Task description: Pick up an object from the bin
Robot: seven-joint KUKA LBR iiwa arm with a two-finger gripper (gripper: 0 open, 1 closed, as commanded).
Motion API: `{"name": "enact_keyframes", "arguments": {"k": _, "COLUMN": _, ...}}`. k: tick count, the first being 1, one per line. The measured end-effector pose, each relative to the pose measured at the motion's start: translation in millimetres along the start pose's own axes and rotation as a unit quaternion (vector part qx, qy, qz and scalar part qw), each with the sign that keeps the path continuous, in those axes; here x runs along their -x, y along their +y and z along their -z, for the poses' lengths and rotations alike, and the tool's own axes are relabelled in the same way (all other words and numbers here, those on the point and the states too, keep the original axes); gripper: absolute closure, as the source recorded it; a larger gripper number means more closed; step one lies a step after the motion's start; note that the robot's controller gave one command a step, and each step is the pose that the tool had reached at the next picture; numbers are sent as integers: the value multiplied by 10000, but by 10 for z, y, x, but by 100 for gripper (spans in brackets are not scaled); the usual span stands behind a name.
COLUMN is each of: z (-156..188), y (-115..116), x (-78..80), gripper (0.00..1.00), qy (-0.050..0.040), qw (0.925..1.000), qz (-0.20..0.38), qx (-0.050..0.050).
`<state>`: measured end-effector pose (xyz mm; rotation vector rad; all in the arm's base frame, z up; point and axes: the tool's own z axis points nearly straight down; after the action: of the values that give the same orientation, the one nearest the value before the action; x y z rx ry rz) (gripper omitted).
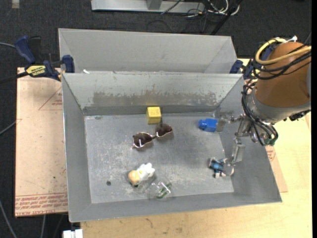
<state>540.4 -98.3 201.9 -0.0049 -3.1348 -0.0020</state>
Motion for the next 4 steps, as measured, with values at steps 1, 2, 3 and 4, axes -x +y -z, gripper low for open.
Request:
{"name": "enact_keyframes", "arguments": {"k": 1, "z": 47, "y": 6, "x": 15, "gripper": 0, "qy": -40, "qw": 10000, "qz": 17, "qx": -7}}
{"name": "enact_keyframes", "arguments": {"k": 2, "z": -620, "y": -277, "x": -12, "gripper": 0, "qy": -58, "qw": 9987, "qz": 500, "qx": -10}}
{"name": "enact_keyframes", "arguments": {"k": 3, "z": -710, "y": -448, "x": -93, "gripper": 0, "qy": -29, "qw": 9965, "qz": 834, "qx": -2}}
{"name": "enact_keyframes", "arguments": {"k": 4, "z": -703, "y": -466, "x": -203, "gripper": 0, "qy": -42, "qw": 9992, "qz": -393, "qx": 0}}
